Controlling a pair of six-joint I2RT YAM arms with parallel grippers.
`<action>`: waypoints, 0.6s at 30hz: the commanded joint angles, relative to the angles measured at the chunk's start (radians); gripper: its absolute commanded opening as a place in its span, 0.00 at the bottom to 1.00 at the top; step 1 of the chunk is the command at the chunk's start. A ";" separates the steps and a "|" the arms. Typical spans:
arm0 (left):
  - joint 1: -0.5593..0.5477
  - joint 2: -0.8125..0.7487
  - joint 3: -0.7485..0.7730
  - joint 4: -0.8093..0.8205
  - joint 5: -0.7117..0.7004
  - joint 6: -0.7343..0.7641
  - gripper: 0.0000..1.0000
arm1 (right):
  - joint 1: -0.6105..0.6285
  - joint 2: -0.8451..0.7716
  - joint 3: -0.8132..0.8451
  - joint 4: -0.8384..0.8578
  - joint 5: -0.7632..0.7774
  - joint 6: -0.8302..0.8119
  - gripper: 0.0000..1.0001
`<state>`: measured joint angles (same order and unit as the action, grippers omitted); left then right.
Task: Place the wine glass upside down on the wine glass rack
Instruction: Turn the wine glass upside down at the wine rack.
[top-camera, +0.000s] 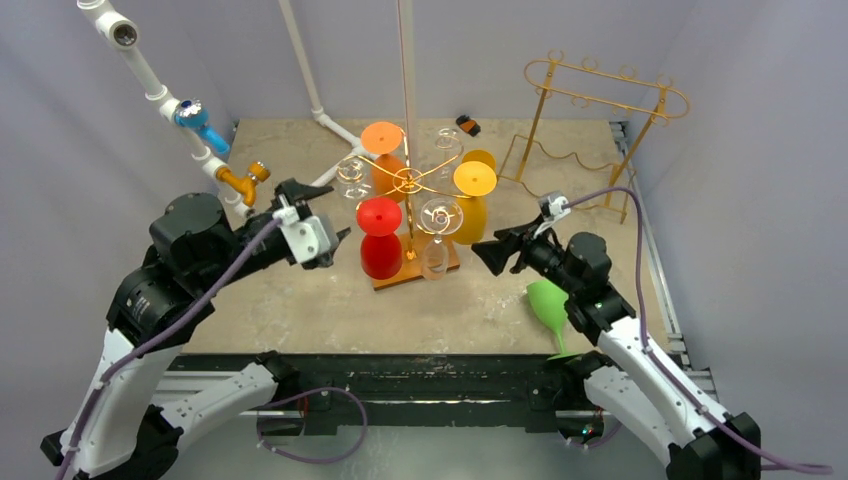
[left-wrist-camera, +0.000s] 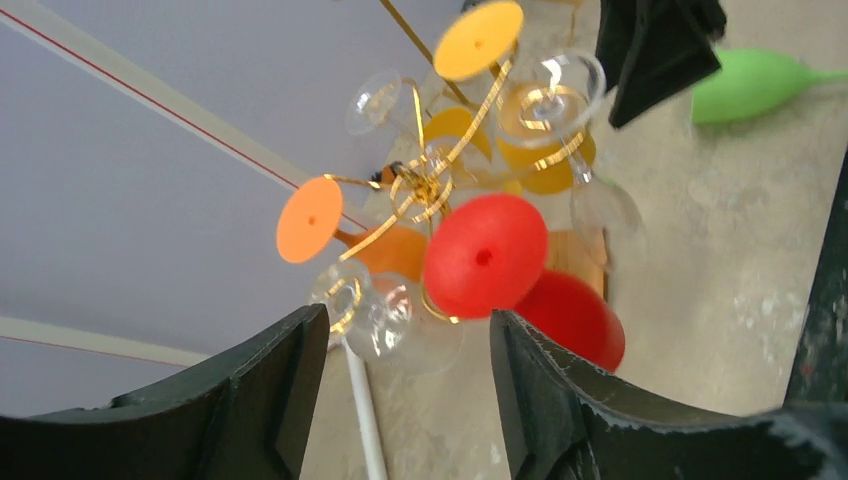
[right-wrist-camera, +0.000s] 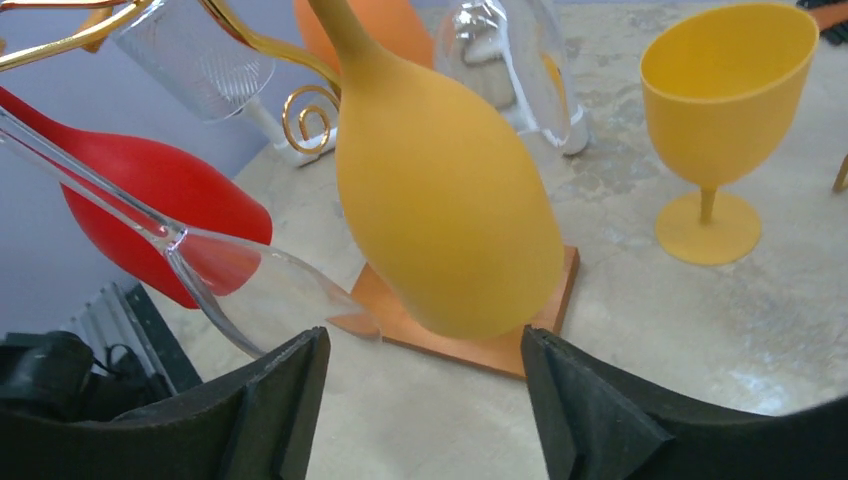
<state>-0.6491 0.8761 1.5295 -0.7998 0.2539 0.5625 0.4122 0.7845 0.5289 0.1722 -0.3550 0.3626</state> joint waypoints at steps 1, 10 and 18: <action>0.003 -0.066 -0.148 -0.160 0.026 0.235 0.57 | -0.002 -0.057 -0.087 -0.003 0.051 0.179 0.67; 0.003 -0.282 -0.496 -0.168 0.024 0.601 0.30 | -0.003 0.028 -0.144 -0.027 0.162 0.373 0.31; 0.003 -0.412 -0.844 -0.016 0.067 0.961 0.23 | -0.003 0.273 -0.135 0.090 0.209 0.499 0.06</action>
<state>-0.6491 0.4999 0.8165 -0.9295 0.2699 1.2732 0.4122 0.9634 0.3855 0.1627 -0.1928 0.7738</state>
